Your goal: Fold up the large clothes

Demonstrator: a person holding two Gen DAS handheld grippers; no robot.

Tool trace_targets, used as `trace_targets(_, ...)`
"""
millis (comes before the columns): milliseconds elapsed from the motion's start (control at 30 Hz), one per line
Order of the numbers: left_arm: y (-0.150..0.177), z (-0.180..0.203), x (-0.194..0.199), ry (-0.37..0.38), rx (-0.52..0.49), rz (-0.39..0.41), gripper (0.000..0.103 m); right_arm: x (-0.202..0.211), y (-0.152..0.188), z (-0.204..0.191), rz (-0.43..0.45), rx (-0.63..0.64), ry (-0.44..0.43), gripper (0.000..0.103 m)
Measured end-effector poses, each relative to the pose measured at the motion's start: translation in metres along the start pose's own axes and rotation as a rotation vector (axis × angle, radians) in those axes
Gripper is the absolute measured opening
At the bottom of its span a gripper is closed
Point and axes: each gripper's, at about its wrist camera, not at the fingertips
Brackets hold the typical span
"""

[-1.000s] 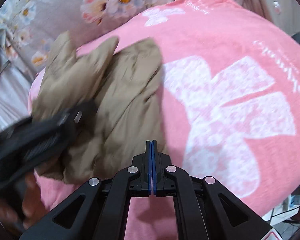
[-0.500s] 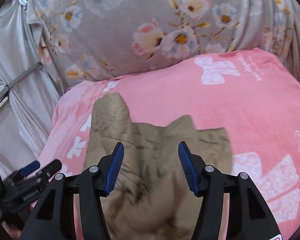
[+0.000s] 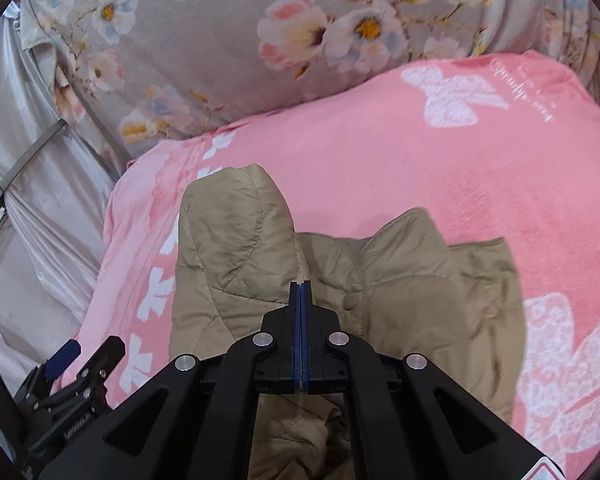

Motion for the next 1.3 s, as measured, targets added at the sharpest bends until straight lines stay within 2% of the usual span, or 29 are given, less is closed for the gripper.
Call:
trace_targets(33, -0.001, 0.003, 0.000, 0.007, -0.002, -0.001, 0.091, 0.009, 0.001, 0.005, 0.042, 0.007, 0.064, 0.000)
trace_targets(67, -0.001, 0.006, -0.001, 0.014, -0.004, -0.001, 0.092, 0.023, 0.003, 0.013, 0.111, 0.031, 0.179, 0.000)
trace_targets(100, -0.003, 0.011, -0.001, 0.025, -0.010, 0.000, 0.091, 0.032, 0.003, 0.021, 0.140, 0.033, 0.227, 0.000)
trace_targets(133, -0.004, 0.016, -0.001, 0.034, -0.016, 0.000, 0.092, 0.041, 0.003, 0.035, 0.144, 0.004, 0.226, 0.000)
trace_targets(200, -0.006, 0.028, -0.002, 0.053, -0.030, -0.001, 0.092, 0.053, -0.001, 0.062, 0.130, -0.073, 0.137, 0.000)
trace_targets(267, -0.007, 0.035, -0.003, 0.066, -0.028, -0.002, 0.092, 0.057, -0.006, 0.070, 0.101, -0.099, 0.076, 0.001)
trace_targets(300, -0.007, 0.037, -0.003, 0.075, -0.021, -0.002, 0.092, 0.057, -0.008, 0.068, 0.090, -0.098, 0.046, 0.013)
trace_targets(367, -0.007, 0.038, -0.003, 0.073, -0.015, 0.000, 0.092, 0.052, -0.014, 0.053, 0.046, -0.067, -0.029, 0.019)
trace_targets(400, -0.007, 0.037, -0.003, 0.067, -0.014, -0.002, 0.092, 0.048, -0.018, 0.041, 0.027, -0.044, -0.067, 0.029)
trace_targets(433, -0.007, 0.035, -0.003, 0.062, -0.010, -0.005, 0.092, 0.041, -0.023, 0.027, 0.004, -0.023, -0.104, 0.045)
trace_targets(500, -0.005, 0.027, -0.003, 0.046, 0.004, -0.009, 0.092, 0.027, -0.032, 0.003, -0.045, 0.013, -0.143, 0.055)
trace_targets(600, -0.005, 0.008, -0.004, 0.015, 0.032, -0.014, 0.092, -0.011, -0.040, -0.031, -0.149, 0.070, -0.131, 0.057)
trace_targets(700, -0.006, -0.010, -0.005, -0.003, 0.066, -0.020, 0.092, -0.050, -0.039, -0.053, -0.244, 0.107, -0.071, 0.055)
trace_targets(800, -0.007, -0.023, -0.005, -0.003, 0.091, -0.023, 0.091, -0.064, -0.030, -0.058, -0.254, 0.122, -0.066, 0.019)
trace_targets(833, -0.007, -0.026, -0.004, 0.004, 0.097, -0.024, 0.092, -0.056, -0.028, -0.055, -0.227, 0.122, -0.085, 0.014)
trace_targets(933, -0.010, -0.031, -0.003, 0.029, 0.108, -0.023, 0.091, -0.016, -0.019, -0.033, -0.112, 0.126, -0.085, 0.010)
trace_targets(1067, -0.017, -0.012, -0.002, 0.110, 0.090, -0.027, 0.091, 0.020, -0.005, 0.018, -0.009, 0.070, -0.002, 0.010)
trace_targets(1167, -0.023, 0.020, -0.001, 0.199, 0.048, -0.036, 0.091, 0.024, 0.010, 0.054, 0.006, 0.021, 0.066, 0.010)
trace_targets(1300, -0.029, 0.074, -0.001, 0.250, -0.037, -0.030, 0.092, 0.017, 0.025, 0.095, 0.001, -0.061, 0.123, 0.010)
Point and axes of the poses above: each gripper's, at about its wrist camera, not at the fingertips, and x roughly against the way its jaws point, z to its right, y to its underside
